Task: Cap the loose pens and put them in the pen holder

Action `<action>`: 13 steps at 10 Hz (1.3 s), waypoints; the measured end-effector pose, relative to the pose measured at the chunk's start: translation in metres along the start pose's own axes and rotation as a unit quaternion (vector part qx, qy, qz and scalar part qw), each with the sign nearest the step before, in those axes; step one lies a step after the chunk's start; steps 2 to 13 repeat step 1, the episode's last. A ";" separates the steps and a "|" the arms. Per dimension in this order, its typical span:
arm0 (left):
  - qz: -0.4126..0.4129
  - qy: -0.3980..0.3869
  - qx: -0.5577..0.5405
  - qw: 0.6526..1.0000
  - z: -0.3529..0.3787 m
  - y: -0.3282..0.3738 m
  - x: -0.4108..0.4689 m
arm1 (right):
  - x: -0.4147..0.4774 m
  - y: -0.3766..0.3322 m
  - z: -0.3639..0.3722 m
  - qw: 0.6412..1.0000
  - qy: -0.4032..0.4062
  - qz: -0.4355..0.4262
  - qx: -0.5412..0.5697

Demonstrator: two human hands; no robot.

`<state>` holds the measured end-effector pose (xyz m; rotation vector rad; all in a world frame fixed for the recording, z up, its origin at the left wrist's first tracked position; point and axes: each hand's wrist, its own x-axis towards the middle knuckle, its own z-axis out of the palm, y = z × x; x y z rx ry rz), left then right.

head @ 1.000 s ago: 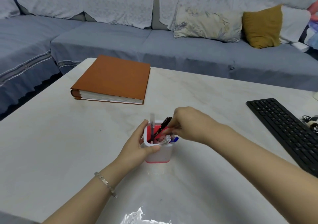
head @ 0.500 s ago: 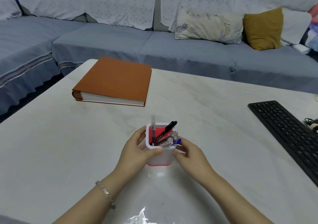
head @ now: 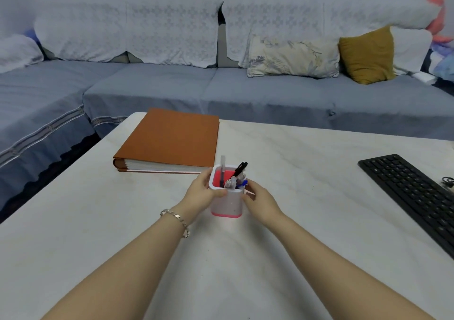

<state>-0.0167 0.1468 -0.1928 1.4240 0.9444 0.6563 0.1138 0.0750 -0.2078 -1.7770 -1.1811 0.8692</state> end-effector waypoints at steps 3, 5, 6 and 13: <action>-0.019 0.054 0.040 0.998 0.004 0.003 -0.013 | -0.007 0.006 -0.019 0.998 0.001 0.044 -0.048; -0.019 0.054 0.040 0.998 0.004 0.003 -0.013 | -0.007 0.006 -0.019 0.998 0.001 0.044 -0.048; -0.019 0.054 0.040 0.998 0.004 0.003 -0.013 | -0.007 0.006 -0.019 0.998 0.001 0.044 -0.048; -0.019 0.054 0.040 0.998 0.004 0.003 -0.013 | -0.007 0.006 -0.019 0.998 0.001 0.044 -0.048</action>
